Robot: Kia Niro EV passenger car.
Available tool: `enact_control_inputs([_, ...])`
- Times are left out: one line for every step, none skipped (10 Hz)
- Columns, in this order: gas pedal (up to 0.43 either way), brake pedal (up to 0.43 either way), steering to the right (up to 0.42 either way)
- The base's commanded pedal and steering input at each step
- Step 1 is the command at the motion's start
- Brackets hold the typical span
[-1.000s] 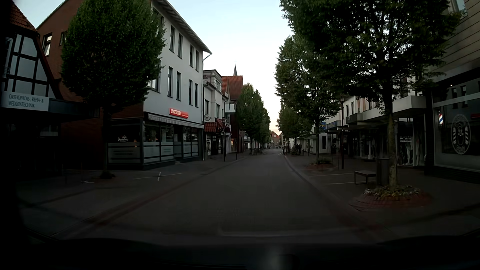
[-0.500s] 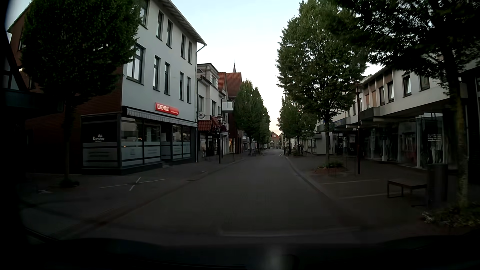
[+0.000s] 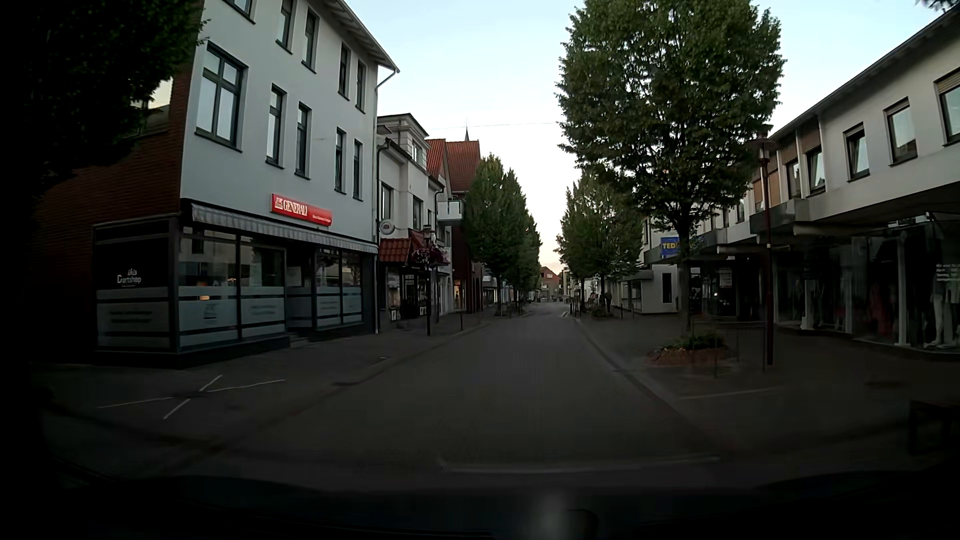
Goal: Follow the waypoints while adhering to traffic rules and regulations
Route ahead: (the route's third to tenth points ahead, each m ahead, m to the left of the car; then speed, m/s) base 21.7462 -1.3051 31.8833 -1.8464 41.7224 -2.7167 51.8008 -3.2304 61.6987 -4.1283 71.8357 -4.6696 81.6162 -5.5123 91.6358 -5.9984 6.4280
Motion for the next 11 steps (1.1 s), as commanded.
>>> enact_control_inputs([0.169,0.006,0.004])
enact_control_inputs([0.169,0.006,0.004])
enact_control_inputs([0.169,0.006,0.004])
enact_control_inputs([0.169,0.006,0.005])
enact_control_inputs([0.169,0.006,0.005])
enact_control_inputs([0.169,0.006,0.006])
enact_control_inputs([0.169,0.006,0.008])
enact_control_inputs([0.169,0.006,0.01])
enact_control_inputs([0.169,0.006,0.012])
enact_control_inputs([0.157,0.006,0.014])
enact_control_inputs([0.157,0.006,0.015])
